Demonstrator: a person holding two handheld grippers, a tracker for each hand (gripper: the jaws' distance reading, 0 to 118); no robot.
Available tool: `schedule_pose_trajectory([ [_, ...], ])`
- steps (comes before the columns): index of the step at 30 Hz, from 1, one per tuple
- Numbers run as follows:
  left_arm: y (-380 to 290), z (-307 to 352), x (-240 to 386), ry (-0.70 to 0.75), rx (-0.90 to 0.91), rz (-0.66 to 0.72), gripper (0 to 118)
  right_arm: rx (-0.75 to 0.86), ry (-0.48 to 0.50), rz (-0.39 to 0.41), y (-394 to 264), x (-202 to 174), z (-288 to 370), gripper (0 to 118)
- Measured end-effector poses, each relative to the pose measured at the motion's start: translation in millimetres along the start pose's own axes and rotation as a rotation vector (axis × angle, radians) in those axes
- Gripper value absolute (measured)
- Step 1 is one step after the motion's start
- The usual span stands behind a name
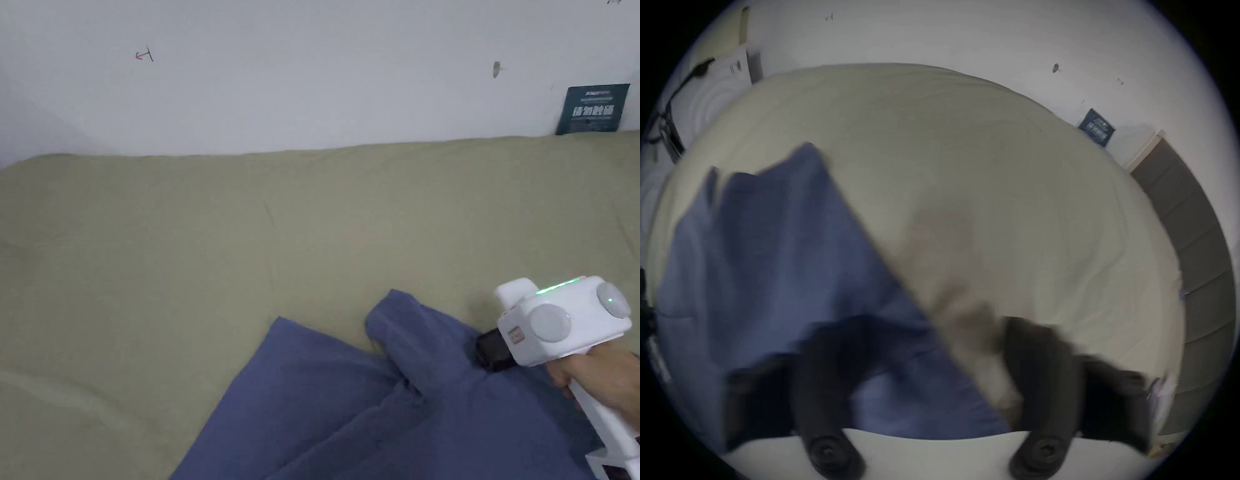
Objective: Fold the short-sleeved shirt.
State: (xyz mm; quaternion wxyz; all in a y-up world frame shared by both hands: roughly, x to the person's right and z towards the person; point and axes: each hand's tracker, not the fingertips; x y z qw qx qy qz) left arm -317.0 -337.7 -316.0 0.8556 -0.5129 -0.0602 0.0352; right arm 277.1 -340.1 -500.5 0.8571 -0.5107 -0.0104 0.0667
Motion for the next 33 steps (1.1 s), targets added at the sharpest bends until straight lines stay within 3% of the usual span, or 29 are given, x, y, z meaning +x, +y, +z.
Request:
schedule_pose_trajectory([
  [1,0.6,1.3,1.1,0.001,-0.001,-0.002,1,0.02,0.071,-0.026,0.3,-3.5,13.4,30],
  [2,1.7,3.0,1.5,0.002,-0.001,-0.002,1,0.04,0.051,-0.018,0.1,-7.4,22.6,3],
  [3,2.9,5.2,1.9,0.002,-0.002,-0.002,1,0.106,-0.012,0.002,-4.2,-12.1,36.1,3],
  [5,3.5,11.4,3.4,0.004,0.006,0.01,1,0.109,0.033,0.022,-8.5,-14.6,65.5,3],
  [14,58.4,88.9,34.0,-0.02,0.256,0.019,0,0.422,-0.029,0.042,-20.8,10.2,250.2,3],
  [20,129.3,161.5,68.0,-0.01,0.449,-0.013,0,0.631,-0.108,-0.011,-25.8,41.1,379.5,3],
  [24,167.7,211.9,97.0,-0.013,0.546,-0.022,0,0.698,-0.115,-0.097,-29.2,61.5,439.7,3],
  [27,193.8,248.7,119.4,-0.017,0.618,-0.075,0,0.756,-0.166,-0.11,-30.9,70.9,470.3,3],
  [33,245.3,285.9,146.2,0.015,0.669,-0.081,0,0.849,-0.139,-0.252,-20.4,90.7,488.3,3],
])
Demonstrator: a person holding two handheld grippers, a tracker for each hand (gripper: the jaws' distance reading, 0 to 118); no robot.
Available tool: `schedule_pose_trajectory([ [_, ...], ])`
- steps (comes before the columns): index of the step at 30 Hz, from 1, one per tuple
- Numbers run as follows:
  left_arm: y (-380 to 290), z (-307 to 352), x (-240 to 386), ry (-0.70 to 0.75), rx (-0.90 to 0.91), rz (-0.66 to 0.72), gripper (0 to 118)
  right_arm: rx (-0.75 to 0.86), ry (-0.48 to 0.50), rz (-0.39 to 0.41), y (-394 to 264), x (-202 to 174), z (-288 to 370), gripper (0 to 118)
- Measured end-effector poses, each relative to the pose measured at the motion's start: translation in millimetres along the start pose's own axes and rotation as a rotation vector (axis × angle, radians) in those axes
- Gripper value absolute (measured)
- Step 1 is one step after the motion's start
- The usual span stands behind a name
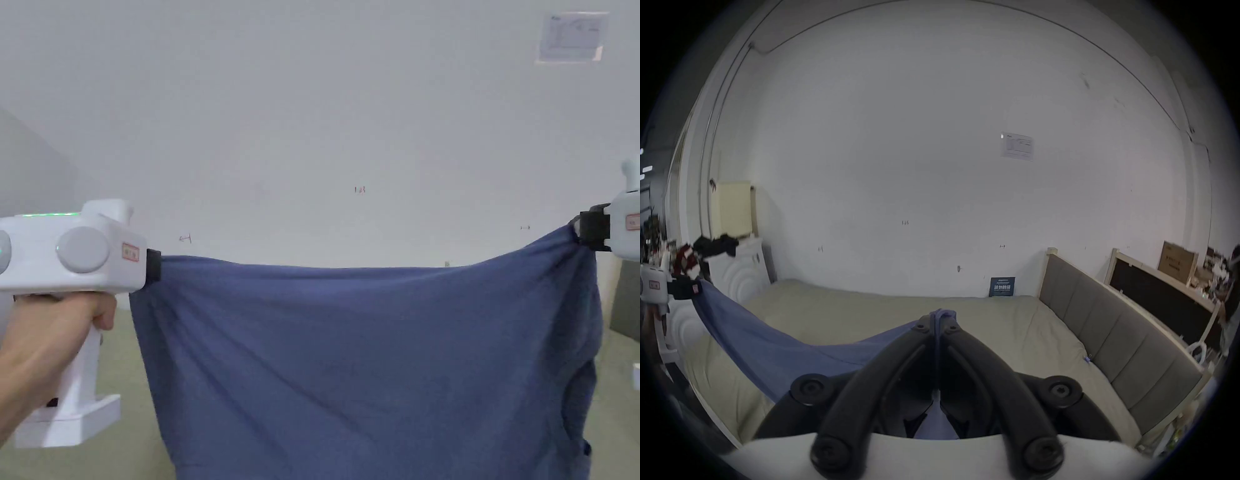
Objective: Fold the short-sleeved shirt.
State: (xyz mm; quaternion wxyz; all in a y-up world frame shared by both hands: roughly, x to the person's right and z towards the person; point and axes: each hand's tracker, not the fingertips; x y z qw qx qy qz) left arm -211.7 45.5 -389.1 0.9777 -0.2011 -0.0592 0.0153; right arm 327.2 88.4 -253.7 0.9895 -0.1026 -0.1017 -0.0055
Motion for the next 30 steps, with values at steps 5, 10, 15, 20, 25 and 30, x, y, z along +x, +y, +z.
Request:
schedule_pose_trajectory([
  [5,37.7,-14.4,9.2,0.08,0.018,-0.056,0,0.001,-0.006,-0.007,18.1,-0.4,-24.7,3],
  [10,62.4,-31.1,12.5,0.087,0.028,-0.019,0,0.0,-0.012,-0.014,40.2,-5.7,-63.1,3],
  [15,82.5,-62.7,24.3,0.135,0.039,-0.09,0,-0.003,-0.027,0.003,60.9,-5.6,-112.4,3],
  [20,103.4,-100.8,35.9,0.163,0.05,-0.115,0,0.003,-0.039,-0.011,78.2,-5.0,-163.5,3],
  [25,122.4,-140.2,45.2,0.175,0.078,-0.123,0,0.011,-0.063,-0.006,91.2,-5.3,-208.3,3],
  [30,140.7,-177.4,53.1,0.19,0.119,-0.104,0,0.031,-0.083,-0.001,103.2,-8.1,-241.3,3],
])
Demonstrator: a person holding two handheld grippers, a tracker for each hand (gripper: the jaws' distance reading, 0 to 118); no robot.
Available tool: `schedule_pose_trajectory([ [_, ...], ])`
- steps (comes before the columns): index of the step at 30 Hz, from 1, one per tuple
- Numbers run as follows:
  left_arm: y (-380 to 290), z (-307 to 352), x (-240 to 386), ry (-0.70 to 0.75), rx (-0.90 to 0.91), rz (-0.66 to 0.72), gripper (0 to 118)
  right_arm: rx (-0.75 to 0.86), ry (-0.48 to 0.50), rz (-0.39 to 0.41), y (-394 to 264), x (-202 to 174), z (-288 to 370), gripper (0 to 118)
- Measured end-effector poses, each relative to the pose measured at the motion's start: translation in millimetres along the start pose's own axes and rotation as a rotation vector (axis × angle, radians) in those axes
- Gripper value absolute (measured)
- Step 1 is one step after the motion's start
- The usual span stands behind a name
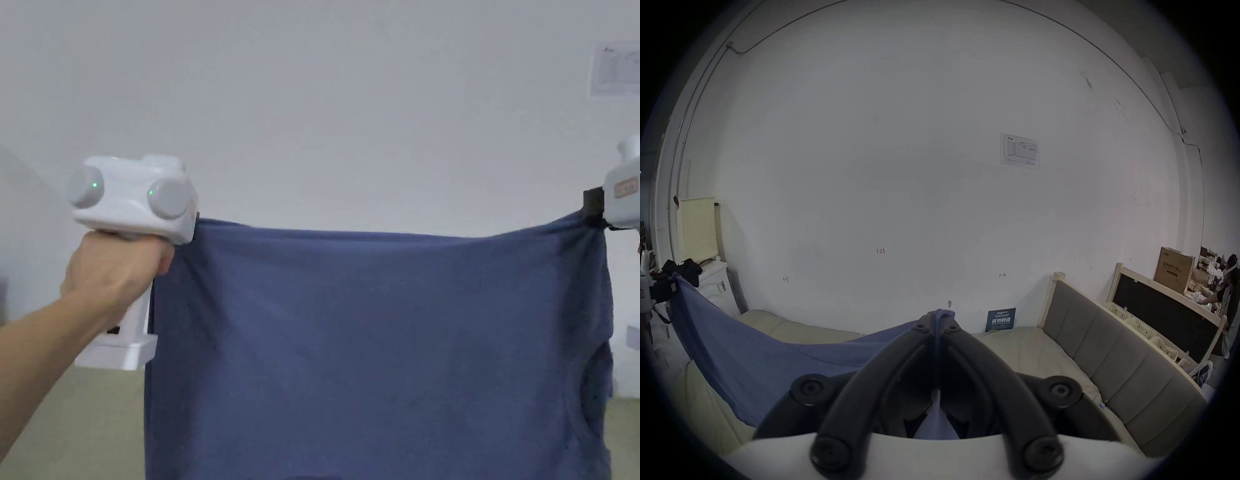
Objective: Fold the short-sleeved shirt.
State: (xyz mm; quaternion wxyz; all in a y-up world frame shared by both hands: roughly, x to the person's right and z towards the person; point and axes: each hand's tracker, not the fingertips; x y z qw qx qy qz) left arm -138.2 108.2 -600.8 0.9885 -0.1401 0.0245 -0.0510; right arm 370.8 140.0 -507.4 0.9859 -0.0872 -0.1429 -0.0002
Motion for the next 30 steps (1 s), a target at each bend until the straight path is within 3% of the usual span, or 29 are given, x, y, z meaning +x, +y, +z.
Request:
schedule_pose_trajectory([
  [6,5.5,-44.1,3.8,0.036,-0.006,0.026,0,0.016,-0.001,0.024,6.0,-10.6,-38.1,3],
  [13,-39.7,-88.0,-0.3,0.02,-0.045,0.035,0,-0.012,0.006,0.06,-30.9,-29.1,-75.3,3],
  [18,-115.2,-112.8,2.1,0.003,-0.156,-0.057,0,-0.118,0.021,0.084,-114.2,-31.7,-78.3,3],
  [21,-172.2,-110.6,0.0,-0.019,-0.228,-0.012,0,-0.212,0.025,0.087,-173.0,-30.7,-64.6,3],
  [30,-333.9,-32.3,-34.6,-0.1,-0.386,0.0,0,-0.42,0.066,0.037,-344.6,-9.7,58.1,3],
])
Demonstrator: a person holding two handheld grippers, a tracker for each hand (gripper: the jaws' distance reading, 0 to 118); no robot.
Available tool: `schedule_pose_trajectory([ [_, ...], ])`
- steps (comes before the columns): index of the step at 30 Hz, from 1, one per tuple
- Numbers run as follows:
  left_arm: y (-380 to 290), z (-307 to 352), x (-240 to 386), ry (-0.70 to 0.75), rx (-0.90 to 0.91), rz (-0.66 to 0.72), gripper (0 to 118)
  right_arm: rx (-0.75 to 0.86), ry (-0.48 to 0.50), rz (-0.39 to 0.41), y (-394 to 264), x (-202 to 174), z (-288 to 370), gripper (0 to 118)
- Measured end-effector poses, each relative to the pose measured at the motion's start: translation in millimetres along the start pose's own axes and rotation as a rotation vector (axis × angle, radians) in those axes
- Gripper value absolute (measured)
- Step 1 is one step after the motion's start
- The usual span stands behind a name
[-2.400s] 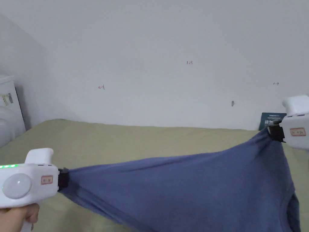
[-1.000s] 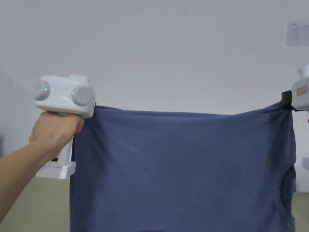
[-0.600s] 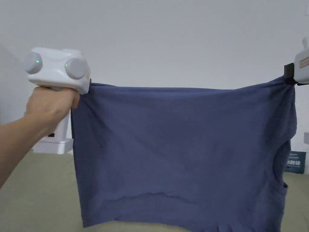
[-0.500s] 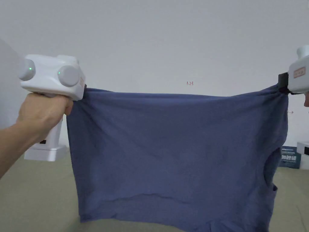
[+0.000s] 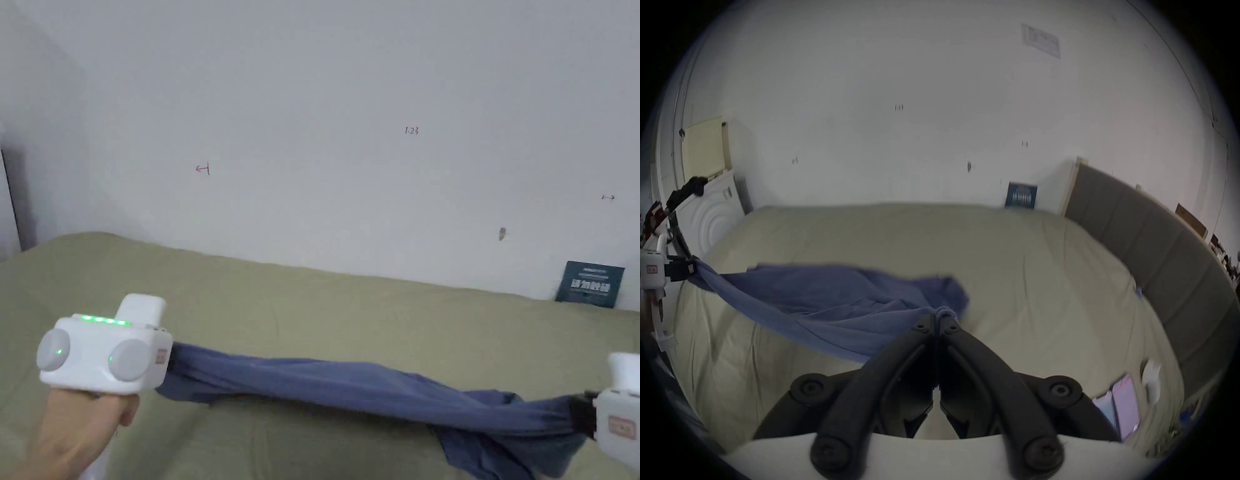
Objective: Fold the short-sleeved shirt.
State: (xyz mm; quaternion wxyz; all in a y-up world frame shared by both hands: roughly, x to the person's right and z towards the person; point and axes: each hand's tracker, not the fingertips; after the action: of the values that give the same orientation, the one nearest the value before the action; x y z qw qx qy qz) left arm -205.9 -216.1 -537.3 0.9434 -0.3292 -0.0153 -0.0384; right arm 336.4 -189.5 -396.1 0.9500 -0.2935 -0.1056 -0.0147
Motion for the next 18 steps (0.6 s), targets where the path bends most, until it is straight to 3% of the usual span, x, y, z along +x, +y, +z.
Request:
schedule_pose_trajectory([
  [8,-137.8,73.0,-29.2,-0.062,-0.104,0.012,0,-0.086,0.042,-0.069,-142.2,5.3,95.1,3],
  [10,-166.0,87.3,-40.7,-0.11,-0.158,0.102,0,-0.101,0.043,-0.06,-166.4,6.8,115.5,3],
  [12,-192.3,106.8,-41.8,-0.069,-0.147,0.026,0,-0.128,0.052,-0.073,-189.3,9.2,136.6,3],
  [18,-235.9,159.1,-56.2,-0.095,-0.144,0.03,0,-0.17,0.061,-0.095,-241.4,19.3,177.1,3],
])
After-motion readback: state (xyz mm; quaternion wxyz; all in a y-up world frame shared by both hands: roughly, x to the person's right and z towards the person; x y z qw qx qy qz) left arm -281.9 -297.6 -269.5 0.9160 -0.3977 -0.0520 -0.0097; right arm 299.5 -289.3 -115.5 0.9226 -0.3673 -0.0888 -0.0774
